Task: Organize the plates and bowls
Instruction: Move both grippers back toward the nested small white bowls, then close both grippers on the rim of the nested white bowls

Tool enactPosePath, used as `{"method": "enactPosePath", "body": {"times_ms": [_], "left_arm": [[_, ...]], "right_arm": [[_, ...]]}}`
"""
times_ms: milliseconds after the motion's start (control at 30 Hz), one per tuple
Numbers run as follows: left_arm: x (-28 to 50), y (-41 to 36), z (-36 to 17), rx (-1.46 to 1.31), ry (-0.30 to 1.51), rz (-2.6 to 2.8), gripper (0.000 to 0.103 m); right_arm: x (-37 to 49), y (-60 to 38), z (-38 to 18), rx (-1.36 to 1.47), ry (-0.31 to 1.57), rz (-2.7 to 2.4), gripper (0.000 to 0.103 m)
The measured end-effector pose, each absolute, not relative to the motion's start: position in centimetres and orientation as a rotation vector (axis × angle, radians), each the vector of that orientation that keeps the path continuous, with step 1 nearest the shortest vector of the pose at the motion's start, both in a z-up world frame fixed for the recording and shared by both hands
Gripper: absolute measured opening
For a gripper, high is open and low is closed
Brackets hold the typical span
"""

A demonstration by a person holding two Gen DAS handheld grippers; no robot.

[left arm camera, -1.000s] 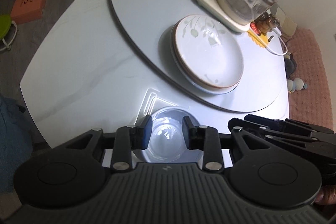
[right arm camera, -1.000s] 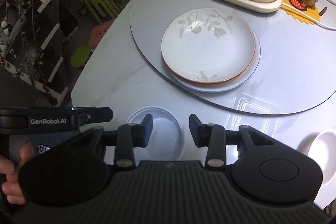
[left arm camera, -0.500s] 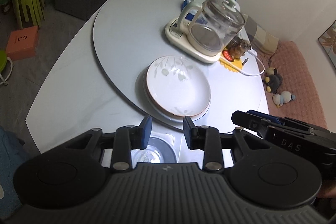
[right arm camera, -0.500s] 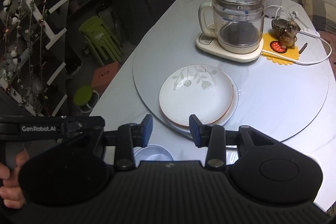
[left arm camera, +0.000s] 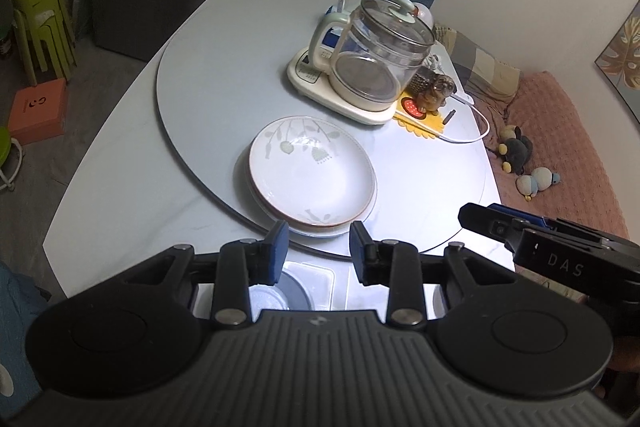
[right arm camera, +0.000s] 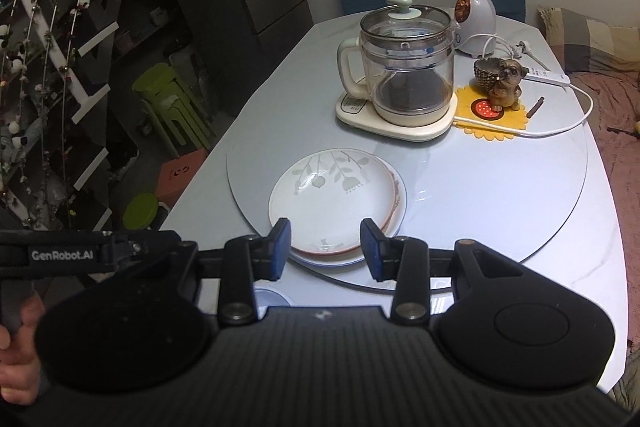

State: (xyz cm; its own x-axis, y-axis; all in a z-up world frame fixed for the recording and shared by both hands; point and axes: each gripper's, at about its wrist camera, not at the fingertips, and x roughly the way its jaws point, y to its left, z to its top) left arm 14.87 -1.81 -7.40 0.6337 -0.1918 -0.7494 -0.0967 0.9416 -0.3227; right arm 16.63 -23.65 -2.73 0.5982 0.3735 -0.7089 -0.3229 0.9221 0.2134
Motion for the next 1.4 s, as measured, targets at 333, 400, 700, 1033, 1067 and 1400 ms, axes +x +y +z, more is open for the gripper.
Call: {"method": "enactPosePath", "body": {"times_ms": [333, 400, 700, 1033, 1067, 1400], "left_arm": [[15.7, -6.5, -6.6, -0.332, 0.877, -0.097, 0.039], [15.8, -7.5, -6.6, -0.325, 0.883, -0.106, 0.04], [16.7, -11.9, -6.9, -0.321, 0.909, -0.123, 0.044], [19.1, -16.6, -8.3, -0.27, 0.956, -0.159, 0.049], [19.4, -17.0, -8.6, -0.268, 0.96, -0.166, 0.05], [23.2, -19.4, -13.3, -0.161, 1.02, -0.259, 0.064]], "right_arm": [[16.5, -28.7, -1.8, 0.079, 0.81, 0.349, 0.041], [16.4, -29.6, -1.8, 0.074, 0.808, 0.338, 0.041], [15.7, -33.9, -2.3, 0.064, 0.785, 0.301, 0.041], [16.3, -38.1, -4.0, 0.077, 0.824, 0.247, 0.041], [16.5, -38.5, -4.3, 0.08, 0.83, 0.241, 0.041], [18.1, -43.0, -8.6, 0.101, 0.88, 0.153, 0.059]]}}
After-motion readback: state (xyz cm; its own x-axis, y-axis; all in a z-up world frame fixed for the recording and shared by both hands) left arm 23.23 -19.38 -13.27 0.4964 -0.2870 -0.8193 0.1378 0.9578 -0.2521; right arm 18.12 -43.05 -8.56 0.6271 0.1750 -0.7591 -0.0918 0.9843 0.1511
